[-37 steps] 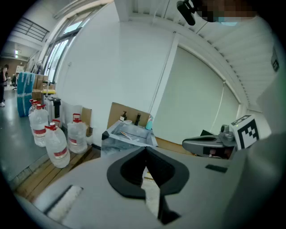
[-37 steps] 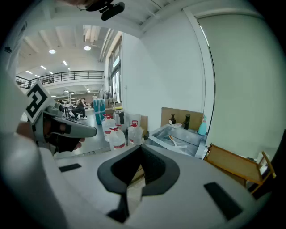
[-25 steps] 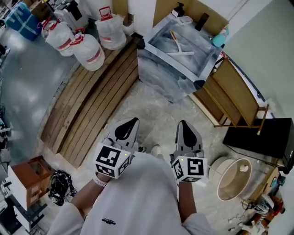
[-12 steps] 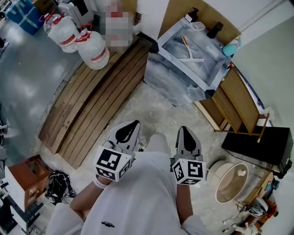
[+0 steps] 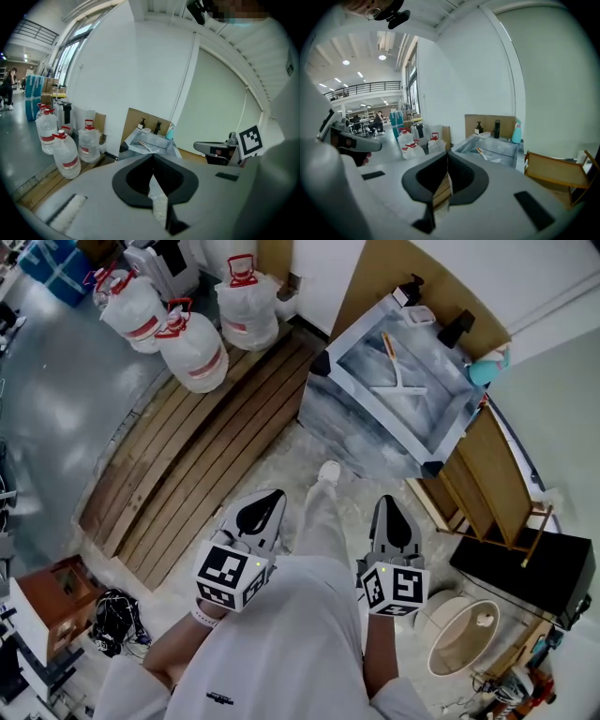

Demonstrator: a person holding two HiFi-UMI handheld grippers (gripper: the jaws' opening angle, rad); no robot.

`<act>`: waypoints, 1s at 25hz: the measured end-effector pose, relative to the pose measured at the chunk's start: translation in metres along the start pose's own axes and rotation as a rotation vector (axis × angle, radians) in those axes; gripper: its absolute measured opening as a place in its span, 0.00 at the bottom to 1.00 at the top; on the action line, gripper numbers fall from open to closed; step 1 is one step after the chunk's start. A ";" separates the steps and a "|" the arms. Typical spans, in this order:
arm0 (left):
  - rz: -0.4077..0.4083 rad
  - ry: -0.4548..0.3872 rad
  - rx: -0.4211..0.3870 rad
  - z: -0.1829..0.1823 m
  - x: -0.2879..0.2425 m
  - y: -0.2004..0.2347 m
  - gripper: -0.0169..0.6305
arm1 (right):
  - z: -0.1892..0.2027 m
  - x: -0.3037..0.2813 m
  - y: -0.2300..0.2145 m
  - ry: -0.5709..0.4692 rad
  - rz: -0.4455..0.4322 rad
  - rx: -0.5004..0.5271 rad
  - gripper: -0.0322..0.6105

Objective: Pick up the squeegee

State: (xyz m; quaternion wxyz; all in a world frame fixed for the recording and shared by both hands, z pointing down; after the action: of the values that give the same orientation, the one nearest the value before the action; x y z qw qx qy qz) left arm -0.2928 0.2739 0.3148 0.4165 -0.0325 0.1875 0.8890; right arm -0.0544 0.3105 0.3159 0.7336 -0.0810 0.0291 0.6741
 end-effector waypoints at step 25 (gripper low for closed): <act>0.010 0.055 -0.110 -0.085 -0.339 -0.033 0.03 | -0.039 -0.253 -0.226 0.040 -0.143 0.012 0.06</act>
State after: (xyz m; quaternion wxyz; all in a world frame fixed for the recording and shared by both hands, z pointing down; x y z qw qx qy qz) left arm -0.0557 0.0150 0.2982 0.4043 -0.0788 0.1498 0.8988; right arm 0.1497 0.0377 0.3339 0.7795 -0.0919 0.0416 0.6182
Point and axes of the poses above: the fingertips, and each gripper's own axes: x backward along the fingers, y to its left, z out of its underside, the point moved 7 cm from there along x, backward along the fingers, and after that the axes turned 14 degrees about -y, right-handed, at the moved point
